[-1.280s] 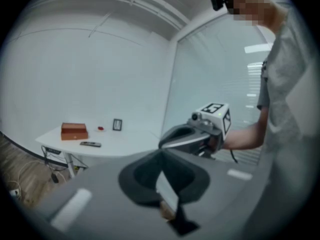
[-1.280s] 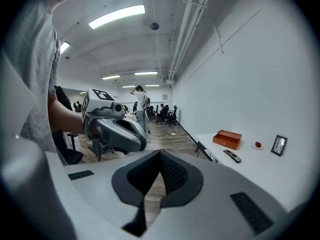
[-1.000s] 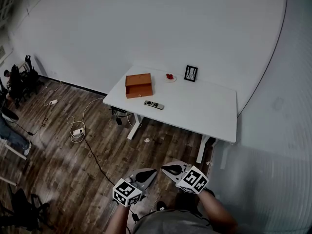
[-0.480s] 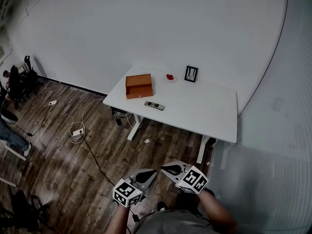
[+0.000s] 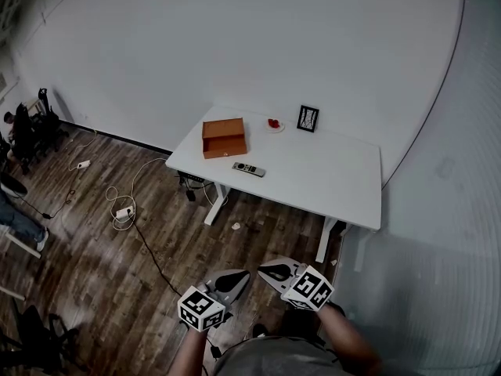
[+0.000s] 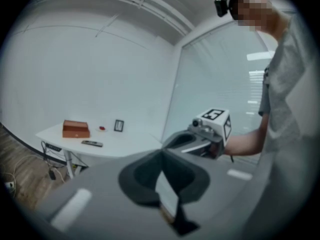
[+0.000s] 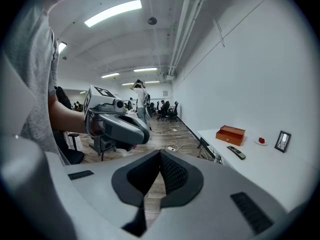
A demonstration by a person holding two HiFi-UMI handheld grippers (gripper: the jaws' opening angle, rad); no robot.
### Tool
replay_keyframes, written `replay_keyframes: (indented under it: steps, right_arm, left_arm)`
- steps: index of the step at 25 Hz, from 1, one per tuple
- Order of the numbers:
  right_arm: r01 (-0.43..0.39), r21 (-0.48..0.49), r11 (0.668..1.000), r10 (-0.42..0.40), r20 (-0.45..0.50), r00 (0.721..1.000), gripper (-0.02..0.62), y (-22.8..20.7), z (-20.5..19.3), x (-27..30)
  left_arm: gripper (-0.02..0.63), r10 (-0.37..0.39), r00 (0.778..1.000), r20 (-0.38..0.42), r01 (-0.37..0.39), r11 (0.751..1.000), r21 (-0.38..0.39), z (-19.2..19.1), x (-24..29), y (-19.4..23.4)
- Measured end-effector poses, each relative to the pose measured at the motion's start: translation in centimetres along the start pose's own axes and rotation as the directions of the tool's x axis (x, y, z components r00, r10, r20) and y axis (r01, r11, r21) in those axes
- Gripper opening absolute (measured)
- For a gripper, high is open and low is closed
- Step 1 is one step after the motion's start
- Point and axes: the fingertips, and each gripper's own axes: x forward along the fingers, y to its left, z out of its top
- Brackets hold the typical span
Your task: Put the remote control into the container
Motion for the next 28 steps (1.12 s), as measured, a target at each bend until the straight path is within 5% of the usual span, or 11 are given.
replay_keyframes:
  steps: [28]
  right_arm:
    - [-0.037,0.055,0.998,0.038,-0.018,0.999,0.017,-4.5,-1.3,1.9]
  left_arm:
    - [-0.002,0.014,0.999,-0.053,-0.017,0.998,-0.055,-0.4,2.9,3.7]
